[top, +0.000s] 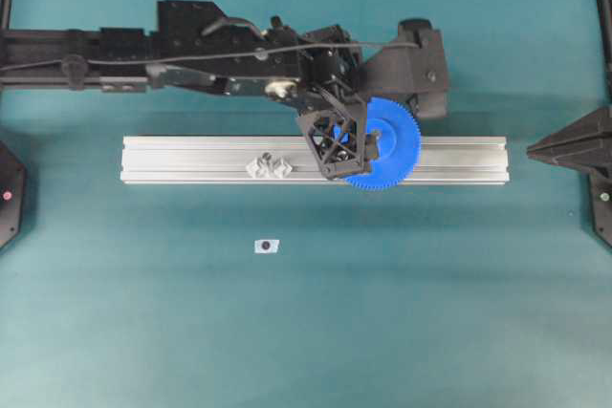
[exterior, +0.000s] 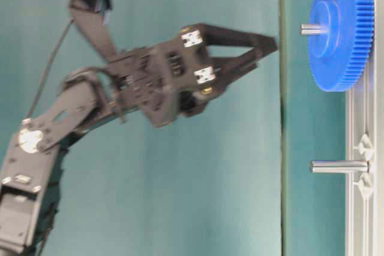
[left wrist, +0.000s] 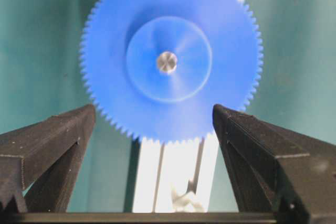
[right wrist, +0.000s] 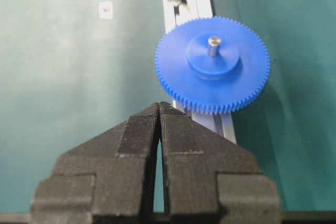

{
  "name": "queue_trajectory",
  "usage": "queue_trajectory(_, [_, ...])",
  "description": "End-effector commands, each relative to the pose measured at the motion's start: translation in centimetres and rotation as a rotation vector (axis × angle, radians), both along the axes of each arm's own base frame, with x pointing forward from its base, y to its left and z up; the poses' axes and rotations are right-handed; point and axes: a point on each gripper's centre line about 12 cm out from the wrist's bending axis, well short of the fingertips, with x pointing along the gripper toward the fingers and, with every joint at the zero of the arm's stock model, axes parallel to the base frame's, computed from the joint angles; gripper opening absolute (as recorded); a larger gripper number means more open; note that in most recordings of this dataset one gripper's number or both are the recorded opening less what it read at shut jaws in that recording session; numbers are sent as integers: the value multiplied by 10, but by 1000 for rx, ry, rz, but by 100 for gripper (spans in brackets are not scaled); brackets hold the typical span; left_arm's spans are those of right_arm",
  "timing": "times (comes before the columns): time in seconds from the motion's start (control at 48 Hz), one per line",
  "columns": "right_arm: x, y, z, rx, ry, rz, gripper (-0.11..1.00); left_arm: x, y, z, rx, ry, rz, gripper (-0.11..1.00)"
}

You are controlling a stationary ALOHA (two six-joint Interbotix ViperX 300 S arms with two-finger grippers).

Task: Find the location of the shaft and insert the large gear.
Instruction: 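Open the left gripper and withdraw it leftward from the gear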

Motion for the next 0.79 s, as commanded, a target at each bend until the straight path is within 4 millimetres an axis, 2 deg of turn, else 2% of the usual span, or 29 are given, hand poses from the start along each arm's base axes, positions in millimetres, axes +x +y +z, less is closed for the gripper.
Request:
queue_trajectory(0.0, [2,0,3,6,-9,-5,5,-2,-2,41,15,-122,-5,92])
queue_trajectory(0.146, [2,0,4,6,-11,-5,5,-7,-4,55,21,-169,-8,92])
queue_trajectory(0.375, [2,0,5,6,-9,-5,5,-30,-24,72,24,-206,-49,92])
queue_trajectory(0.625, [1,0,4,7,-5,-5,5,-55,-30,82,6,-312,-31,91])
queue_trajectory(0.77, [1,0,4,7,1,-5,5,-68,-31,78,1,-334,-25,90])
